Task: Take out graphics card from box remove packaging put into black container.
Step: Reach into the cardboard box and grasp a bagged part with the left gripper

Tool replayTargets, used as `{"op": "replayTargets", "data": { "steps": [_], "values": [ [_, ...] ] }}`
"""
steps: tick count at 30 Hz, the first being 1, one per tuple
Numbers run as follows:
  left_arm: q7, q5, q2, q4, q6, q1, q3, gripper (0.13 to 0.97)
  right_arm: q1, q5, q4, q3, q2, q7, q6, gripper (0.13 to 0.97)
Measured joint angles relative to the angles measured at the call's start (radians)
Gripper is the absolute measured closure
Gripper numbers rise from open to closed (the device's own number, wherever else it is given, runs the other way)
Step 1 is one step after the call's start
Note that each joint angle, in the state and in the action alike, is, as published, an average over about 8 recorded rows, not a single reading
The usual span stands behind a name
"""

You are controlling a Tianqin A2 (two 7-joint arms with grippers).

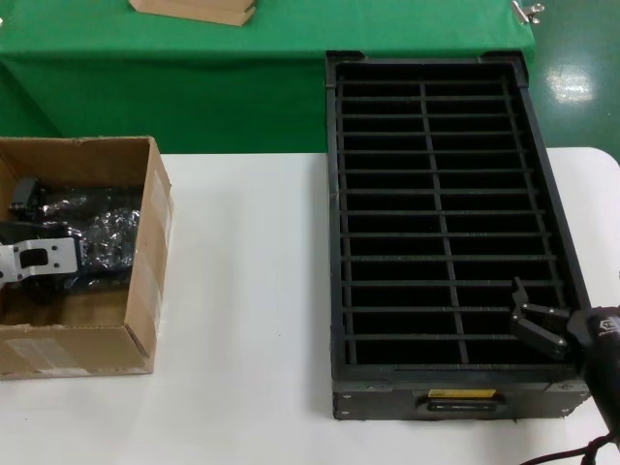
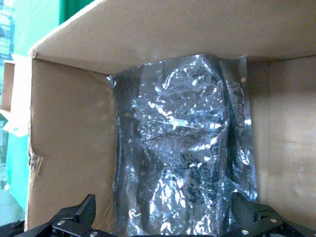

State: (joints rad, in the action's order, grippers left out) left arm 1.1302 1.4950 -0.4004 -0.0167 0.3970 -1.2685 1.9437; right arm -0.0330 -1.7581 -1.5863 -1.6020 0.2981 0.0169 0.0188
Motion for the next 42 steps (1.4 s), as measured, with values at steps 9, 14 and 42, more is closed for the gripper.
{"op": "replayTargets", "data": {
  "steps": [9, 14, 42],
  "values": [
    [0.008, 0.008, 0.007, 0.004, -0.026, 0.013, -0.014, 0.132, 0.000, 0.000, 0.000, 0.000, 0.000, 0.000, 0.000, 0.129],
    [0.002, 0.006, 0.010, 0.005, -0.028, 0.021, -0.015, 0.132, 0.000, 0.000, 0.000, 0.000, 0.000, 0.000, 0.000, 0.129],
    [0.241, 0.168, 0.032, 0.004, -0.114, 0.048, -0.188, 0.160, 0.000, 0.000, 0.000, 0.000, 0.000, 0.000, 0.000, 0.129]
  ]
}}
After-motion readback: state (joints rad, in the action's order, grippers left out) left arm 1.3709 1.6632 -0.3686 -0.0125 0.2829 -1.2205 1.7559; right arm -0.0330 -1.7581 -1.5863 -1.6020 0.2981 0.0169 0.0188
